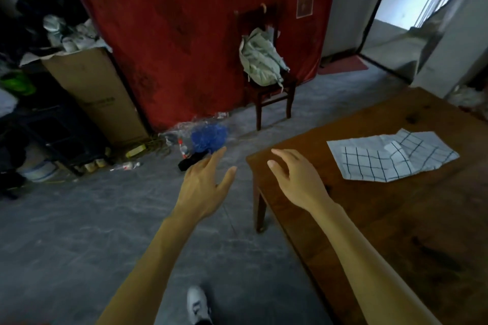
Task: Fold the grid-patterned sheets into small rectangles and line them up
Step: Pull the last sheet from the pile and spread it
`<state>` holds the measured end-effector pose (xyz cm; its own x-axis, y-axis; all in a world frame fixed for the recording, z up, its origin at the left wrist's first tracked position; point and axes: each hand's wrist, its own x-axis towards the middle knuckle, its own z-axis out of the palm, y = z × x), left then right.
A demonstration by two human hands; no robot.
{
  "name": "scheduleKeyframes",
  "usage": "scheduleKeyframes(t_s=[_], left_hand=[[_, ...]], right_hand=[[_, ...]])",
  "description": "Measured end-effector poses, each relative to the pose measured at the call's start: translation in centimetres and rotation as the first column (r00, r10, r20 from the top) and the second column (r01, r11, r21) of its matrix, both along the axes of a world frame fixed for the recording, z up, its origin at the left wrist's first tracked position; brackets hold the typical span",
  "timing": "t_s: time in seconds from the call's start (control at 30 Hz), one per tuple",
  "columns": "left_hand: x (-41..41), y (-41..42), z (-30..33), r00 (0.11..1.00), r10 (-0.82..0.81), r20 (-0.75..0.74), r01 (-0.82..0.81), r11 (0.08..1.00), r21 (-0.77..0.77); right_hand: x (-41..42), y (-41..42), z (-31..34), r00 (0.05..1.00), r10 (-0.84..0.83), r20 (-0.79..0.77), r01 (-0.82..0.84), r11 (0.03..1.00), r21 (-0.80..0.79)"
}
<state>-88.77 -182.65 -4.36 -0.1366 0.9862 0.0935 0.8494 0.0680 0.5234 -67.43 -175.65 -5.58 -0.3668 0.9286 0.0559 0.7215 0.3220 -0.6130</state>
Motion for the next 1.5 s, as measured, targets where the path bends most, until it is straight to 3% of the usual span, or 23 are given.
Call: scheduleKeyframes(t_s=[0.13, 0.33, 0.67, 0.9, 1.03, 1.23, 1.5], left_hand=[[-6.0, 7.2, -1.7, 0.998, -0.052, -0.037, 0.053, 0.998, 0.046], [-12.8, 17.8, -0.4, 0.966, -0.260, -0.008, 0.260, 0.963, 0.071], [-16.1, 31.7, 0.9, 0.843, -0.537, 0.008, 0.533, 0.838, 0.115], [-12.8, 42.0, -1.1, 0.768, -0.641, -0.020, 0.641, 0.766, 0.055], [-10.0, 48.1, -1.8, 0.727, -0.685, -0.035, 0.686, 0.727, 0.032], [-4.4, 56.7, -0.4, 0.629, -0.772, -0.091, 0.776, 0.630, 0.020], [5.2, 61.0, -1.3, 0.407, -0.912, -0.041, 0.913, 0.408, -0.011]], right_hand=[[-4.8, 5.5, -0.4, 0.996, -0.085, 0.012, 0.085, 0.996, -0.034], [-11.5, 11.9, 2.4, 0.965, -0.264, 0.002, 0.263, 0.964, 0.038], [-15.7, 19.3, 2.7, 0.855, -0.518, -0.013, 0.518, 0.854, 0.050], [-13.9, 26.5, -0.1, 0.775, -0.626, -0.086, 0.631, 0.774, 0.053], [-12.0, 32.3, -1.8, 0.675, -0.716, -0.179, 0.731, 0.682, 0.024], [-9.3, 39.6, -1.1, 0.599, -0.751, -0.279, 0.788, 0.614, 0.041], [-3.2, 39.2, -2.7, 0.318, -0.919, -0.234, 0.941, 0.337, -0.045]])
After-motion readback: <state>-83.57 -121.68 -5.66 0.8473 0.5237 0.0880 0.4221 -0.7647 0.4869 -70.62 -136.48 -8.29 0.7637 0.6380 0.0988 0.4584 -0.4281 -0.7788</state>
